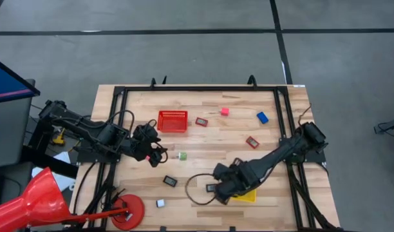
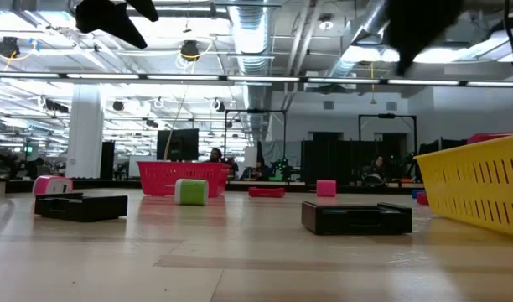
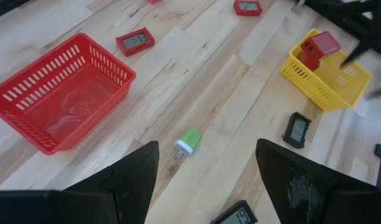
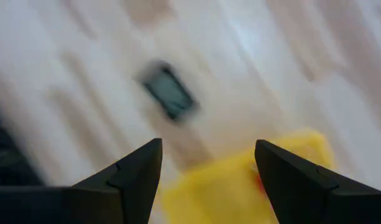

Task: Pick & Place Office items
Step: Put the top right pink charger adapter into the yellow basket

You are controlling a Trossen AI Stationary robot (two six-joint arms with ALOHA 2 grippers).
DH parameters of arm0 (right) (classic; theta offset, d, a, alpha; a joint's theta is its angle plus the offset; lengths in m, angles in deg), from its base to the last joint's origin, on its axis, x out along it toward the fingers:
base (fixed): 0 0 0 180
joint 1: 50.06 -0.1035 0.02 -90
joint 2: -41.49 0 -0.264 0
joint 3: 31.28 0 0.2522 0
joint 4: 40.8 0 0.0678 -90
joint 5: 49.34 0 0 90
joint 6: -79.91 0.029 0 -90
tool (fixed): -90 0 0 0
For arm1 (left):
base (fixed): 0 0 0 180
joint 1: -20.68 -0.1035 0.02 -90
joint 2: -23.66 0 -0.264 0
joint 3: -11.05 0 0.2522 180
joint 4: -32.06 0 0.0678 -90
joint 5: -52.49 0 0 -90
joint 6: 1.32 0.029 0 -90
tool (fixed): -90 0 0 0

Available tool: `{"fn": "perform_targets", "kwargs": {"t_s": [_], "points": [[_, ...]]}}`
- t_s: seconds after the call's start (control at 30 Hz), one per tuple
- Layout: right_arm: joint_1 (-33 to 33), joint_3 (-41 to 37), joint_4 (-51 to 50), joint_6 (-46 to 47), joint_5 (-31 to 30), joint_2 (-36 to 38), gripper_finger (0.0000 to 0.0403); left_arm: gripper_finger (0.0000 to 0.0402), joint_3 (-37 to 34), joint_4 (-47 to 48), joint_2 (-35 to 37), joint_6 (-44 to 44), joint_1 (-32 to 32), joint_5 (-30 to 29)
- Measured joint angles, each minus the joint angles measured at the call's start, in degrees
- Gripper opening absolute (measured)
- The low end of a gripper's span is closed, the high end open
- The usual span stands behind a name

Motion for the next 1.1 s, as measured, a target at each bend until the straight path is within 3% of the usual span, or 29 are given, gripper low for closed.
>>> {"fn": "perform_targets", "kwargs": {"t_s": [0.27,0.47,0.7,0.93,1.1], "points": [[9.0,1.2,5.9,9.2,-1.1,1.5,0.0250,0.0264,0.0,1.7,0.0,-4.7,0.3,0.1],[17.3,1.3,-2.1,12.9,-5.4,6.3,0.0249,0.0264,0.0,4.9,0.0,-9.0,0.3,1.1],[26.8,1.3,-1.3,0.6,-11.0,9.1,0.0248,0.0264,0.0,4.8,0.0,-9.0,0.3,1.0],[39.0,1.2,-4.6,-2.3,-5.0,8.9,0.0248,0.0264,0.0,4.8,0.0,-9.0,0.0,0.8],[42.9,1.3,-1.8,-23.2,0.1,6.6,0.0248,0.0264,-2.4,3.8,0.0,-8.8,-0.7,0.6]]}}
